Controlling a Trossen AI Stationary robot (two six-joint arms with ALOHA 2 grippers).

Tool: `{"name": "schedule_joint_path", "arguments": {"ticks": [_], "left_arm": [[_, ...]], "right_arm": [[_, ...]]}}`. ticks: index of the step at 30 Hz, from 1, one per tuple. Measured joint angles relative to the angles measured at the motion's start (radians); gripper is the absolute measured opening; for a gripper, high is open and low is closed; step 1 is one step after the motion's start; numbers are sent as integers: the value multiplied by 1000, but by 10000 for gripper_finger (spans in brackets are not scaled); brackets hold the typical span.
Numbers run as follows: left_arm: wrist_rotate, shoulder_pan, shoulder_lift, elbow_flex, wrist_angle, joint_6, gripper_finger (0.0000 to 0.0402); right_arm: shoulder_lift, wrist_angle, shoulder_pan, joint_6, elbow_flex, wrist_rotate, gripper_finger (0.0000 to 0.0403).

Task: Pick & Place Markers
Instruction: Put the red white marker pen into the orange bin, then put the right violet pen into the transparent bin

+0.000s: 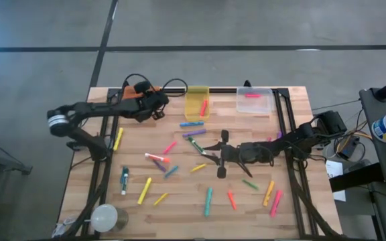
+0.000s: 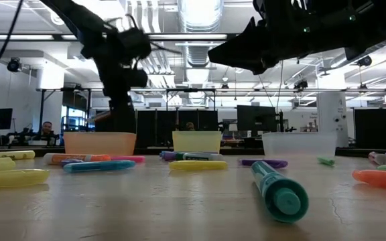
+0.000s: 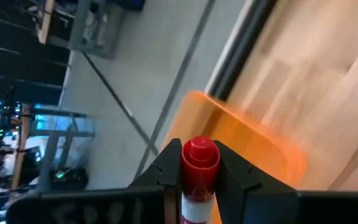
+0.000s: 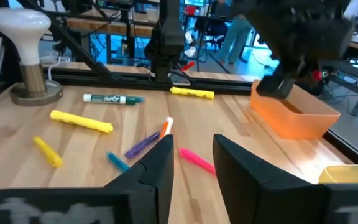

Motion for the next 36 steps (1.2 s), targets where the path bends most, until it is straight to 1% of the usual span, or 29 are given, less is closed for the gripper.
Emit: {"name": "schedule_joint_path", "arguments": {"ticks": [5, 11, 16, 18, 22, 25, 27, 30, 33, 36], "left_arm": [[-58, 32, 98, -1, 77, 69, 53], [-63, 62, 184, 1, 138, 111, 53], [-53, 77, 212, -1, 147, 110, 54], [-53, 81, 214, -3, 143, 102, 66], [-53, 81, 209, -3, 143, 87, 110], [-52, 80, 196, -3, 122, 83, 120], [-52, 75, 180, -3, 96, 78, 118], [-50, 55, 140, -3, 44, 50, 102], [-28, 14, 82, -3, -21, -1, 75], [5, -50, 10, -9, -43, -71, 45]], "right_arm": [[0, -6, 1, -10, 0, 0, 97], [0, -7, 1, -11, 0, -1, 98], [0, -7, 1, -15, 0, -2, 100], [0, -7, 1, -15, 0, -2, 98], [0, -7, 1, -14, 0, -2, 92], [0, -6, 1, -14, 0, -2, 91], [0, -6, 1, -15, 0, -1, 91], [0, -6, 1, -22, 0, -1, 87], [0, -6, 2, -30, -1, -1, 75], [0, -8, 9, -30, -3, -1, 59]]}}
